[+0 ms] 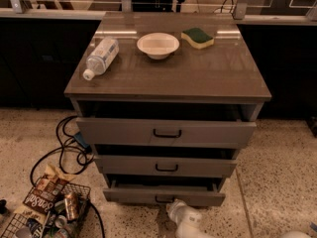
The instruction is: Close bottom drawer
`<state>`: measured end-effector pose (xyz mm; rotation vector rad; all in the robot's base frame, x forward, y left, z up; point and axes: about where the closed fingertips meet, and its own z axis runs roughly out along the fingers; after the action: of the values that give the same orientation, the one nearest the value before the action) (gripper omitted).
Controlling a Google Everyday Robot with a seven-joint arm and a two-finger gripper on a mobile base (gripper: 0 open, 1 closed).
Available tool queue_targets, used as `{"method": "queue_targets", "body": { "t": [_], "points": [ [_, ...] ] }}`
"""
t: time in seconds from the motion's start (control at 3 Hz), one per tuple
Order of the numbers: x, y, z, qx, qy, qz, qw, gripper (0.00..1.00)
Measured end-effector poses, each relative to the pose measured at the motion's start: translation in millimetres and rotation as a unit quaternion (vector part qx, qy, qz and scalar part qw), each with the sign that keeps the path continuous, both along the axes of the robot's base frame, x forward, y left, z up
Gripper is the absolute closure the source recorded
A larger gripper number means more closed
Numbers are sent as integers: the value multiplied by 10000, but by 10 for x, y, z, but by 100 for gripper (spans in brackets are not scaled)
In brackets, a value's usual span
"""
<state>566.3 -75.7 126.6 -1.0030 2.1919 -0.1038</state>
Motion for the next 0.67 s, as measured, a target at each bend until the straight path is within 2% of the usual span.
{"method": "queue_targets", "body": {
  "t": [0.67],
  "points": [
    [0, 0, 0, 0, 1, 0, 10000, 5]
  ]
}}
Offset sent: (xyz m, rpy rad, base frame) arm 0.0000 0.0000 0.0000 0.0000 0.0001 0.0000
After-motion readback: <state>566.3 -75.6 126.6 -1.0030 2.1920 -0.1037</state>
